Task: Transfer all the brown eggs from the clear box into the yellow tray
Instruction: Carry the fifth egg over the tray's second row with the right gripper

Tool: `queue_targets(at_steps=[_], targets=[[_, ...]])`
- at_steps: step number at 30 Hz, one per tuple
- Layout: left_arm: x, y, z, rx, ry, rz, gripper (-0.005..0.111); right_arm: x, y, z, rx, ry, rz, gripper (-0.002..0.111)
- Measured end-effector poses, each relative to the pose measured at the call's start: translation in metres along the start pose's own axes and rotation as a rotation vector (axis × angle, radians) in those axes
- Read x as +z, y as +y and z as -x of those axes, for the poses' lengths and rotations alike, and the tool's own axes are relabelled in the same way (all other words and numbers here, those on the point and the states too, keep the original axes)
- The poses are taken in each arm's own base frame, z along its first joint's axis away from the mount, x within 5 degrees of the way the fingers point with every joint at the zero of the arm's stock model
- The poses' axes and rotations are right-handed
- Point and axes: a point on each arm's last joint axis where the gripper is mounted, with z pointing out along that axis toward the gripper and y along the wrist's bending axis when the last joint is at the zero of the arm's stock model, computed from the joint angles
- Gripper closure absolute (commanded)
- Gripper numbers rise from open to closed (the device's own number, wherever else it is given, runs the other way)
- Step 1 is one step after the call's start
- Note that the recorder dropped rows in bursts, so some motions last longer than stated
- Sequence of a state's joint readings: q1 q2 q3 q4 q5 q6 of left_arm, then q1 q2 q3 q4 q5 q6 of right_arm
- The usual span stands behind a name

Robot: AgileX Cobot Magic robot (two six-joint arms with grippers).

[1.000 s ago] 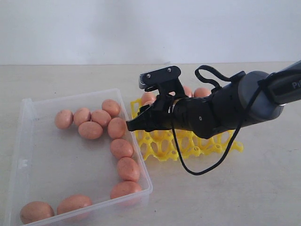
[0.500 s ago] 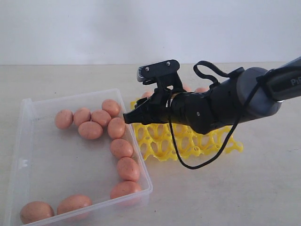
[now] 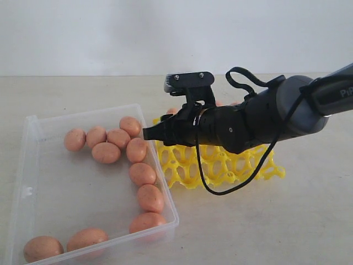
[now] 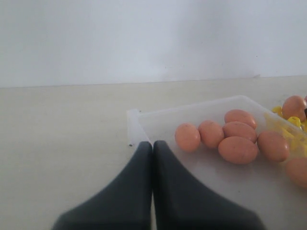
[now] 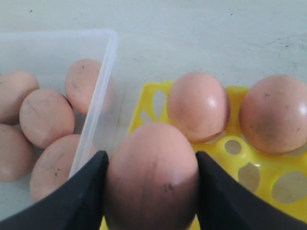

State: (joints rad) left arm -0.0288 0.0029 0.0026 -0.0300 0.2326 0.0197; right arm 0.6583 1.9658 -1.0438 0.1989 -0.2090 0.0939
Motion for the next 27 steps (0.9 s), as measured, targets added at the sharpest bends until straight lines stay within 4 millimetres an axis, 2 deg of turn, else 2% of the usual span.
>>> queue_targets(at_steps=[8,15,27], targets=[[0.0,0.0,0.0,0.0,0.0,0.0,0.111,0.0002,-0.0062,0.0025,0.0,-0.011,-0.012,0.108],[0.0,0.0,0.0,0.0,0.0,0.0,0.111,0.0,-0.0056,0.0072,-0.143,-0.061,-0.003,0.108],[0.0,0.0,0.0,0.0,0.0,0.0,0.111,0.0002,-0.006,0.0016,-0.101,0.006,-0.005,0.108]])
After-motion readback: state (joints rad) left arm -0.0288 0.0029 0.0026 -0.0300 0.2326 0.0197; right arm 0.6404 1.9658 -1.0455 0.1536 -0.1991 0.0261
